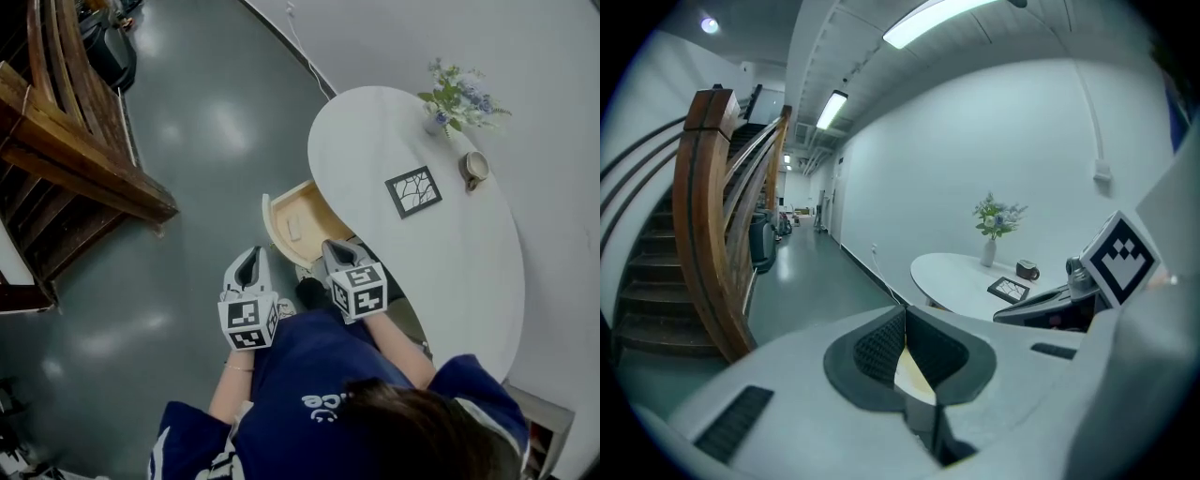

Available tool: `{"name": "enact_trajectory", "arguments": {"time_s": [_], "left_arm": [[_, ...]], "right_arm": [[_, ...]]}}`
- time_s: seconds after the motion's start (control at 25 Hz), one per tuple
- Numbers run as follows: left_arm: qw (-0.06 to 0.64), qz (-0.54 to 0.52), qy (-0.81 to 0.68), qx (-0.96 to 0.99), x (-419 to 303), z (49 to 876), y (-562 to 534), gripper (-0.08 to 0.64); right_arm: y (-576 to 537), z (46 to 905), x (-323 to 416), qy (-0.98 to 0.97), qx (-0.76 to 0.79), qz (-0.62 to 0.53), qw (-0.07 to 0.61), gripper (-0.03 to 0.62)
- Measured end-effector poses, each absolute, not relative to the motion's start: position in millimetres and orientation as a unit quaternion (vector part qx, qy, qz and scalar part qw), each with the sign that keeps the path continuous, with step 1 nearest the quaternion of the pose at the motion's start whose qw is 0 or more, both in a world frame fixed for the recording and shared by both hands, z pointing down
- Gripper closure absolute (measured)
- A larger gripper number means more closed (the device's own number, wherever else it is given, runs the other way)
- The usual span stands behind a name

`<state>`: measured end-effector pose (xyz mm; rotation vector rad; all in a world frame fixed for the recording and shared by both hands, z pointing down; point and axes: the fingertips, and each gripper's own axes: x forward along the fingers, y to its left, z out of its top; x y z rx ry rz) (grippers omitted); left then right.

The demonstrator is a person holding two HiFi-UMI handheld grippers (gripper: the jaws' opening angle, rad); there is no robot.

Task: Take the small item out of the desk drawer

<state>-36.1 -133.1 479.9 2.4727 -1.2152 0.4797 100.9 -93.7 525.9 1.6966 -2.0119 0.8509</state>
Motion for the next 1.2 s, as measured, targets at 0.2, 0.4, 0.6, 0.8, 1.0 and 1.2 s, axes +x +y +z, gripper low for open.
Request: {"name": "enact_trajectory", "arguments": {"time_s": [0.2, 0.4, 0.6, 0.8, 1.0, 1.2], "left_arm": [[0.176, 0.172, -0.453, 0.857, -28, 483, -153, 0.555], [0.180, 0.176, -0.470, 0.846, -20, 486, -168, 0.555], [0.189, 0.182, -0.488, 0.832, -18, 492, -175, 0.555], [0.198, 0.191, -0.510, 0.815, -27, 498, -181, 0.555], [0.207, 0.197, -0.531, 0.798, -38, 503, -185, 0.555], [0.212, 0.204, -0.543, 0.786, -45, 505, -187, 0.555]], "right_arm": [[-127, 543, 105, -0.722, 0.580, 0.318, 0.204, 0.583], [-151, 562, 109, -0.723, 0.562, 0.332, 0.228, 0.583], [-164, 583, 102, -0.728, 0.533, 0.356, 0.245, 0.567], [-176, 601, 93, -0.730, 0.506, 0.375, 0.263, 0.514], [-184, 619, 85, -0.730, 0.485, 0.385, 0.289, 0.462], [-189, 638, 79, -0.723, 0.478, 0.398, 0.301, 0.448]]}}
